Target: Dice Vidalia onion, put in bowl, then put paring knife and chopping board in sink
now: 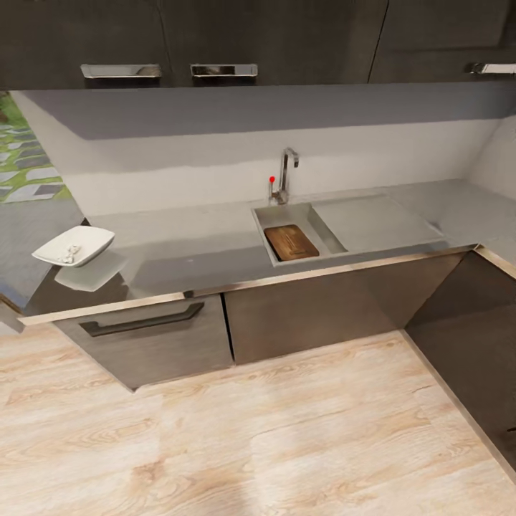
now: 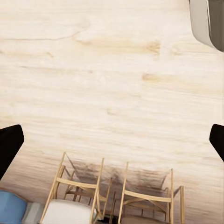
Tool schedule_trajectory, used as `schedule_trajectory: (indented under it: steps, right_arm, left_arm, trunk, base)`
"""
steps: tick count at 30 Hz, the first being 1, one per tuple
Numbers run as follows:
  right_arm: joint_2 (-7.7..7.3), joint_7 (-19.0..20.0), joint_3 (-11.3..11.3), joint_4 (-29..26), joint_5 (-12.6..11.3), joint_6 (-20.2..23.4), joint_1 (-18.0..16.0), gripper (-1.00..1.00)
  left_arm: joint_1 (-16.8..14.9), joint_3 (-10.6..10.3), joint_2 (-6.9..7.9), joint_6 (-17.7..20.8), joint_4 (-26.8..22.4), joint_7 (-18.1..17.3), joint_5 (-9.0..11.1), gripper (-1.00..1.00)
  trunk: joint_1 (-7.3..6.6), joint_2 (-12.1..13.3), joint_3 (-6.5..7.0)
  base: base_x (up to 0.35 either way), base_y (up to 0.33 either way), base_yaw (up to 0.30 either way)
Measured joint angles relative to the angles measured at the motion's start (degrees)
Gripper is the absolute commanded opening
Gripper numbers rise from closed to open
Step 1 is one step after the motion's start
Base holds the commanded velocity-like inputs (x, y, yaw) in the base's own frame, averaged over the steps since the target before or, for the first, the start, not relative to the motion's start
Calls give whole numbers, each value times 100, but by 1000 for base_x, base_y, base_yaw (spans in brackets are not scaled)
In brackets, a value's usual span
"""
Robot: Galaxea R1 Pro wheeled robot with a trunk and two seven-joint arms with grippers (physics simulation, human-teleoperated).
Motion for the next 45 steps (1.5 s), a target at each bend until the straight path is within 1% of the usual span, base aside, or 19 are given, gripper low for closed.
schedule_trajectory:
  steps: [12, 17, 26, 30, 33, 45]
  right_arm:
    - [12, -7, -1, 36, 0, 0, 0, 100]
    - [0, -4, 1, 36, 0, -1, 0, 100]
    - [-4, 1, 2, 37, -9, -8, 0, 100]
    - [-4, 6, 3, 37, -177, -6, 0, 100]
    - [-2, 8, 3, 37, -241, -4, -1, 100]
    - [9, 9, 3, 37, -264, -2, 0, 100]
  left_arm:
    - [0, -1, 0, -2, 4, 0, 0, 100]
    - [0, -2, 0, 0, 3, 0, 0, 100]
    - [1, 1, 0, 0, 4, 1, 1, 100]
    - [1, -1, 0, 0, 5, 1, 1, 100]
    - [1, -1, 0, 0, 5, 1, 1, 100]
    - [1, 1, 0, 0, 4, 1, 1, 100]
  trunk:
    - [0, 0, 107]
    - [0, 0, 153]
    - [0, 0, 235]
    - [0, 0, 272]
    - [0, 0, 299]
    - [0, 0, 409]
  base:
    - [0, 0, 136]
    - [0, 0, 56]
    - [0, 0, -59]
    - [0, 0, -73]
    - [0, 0, -73]
    - [0, 0, -73]
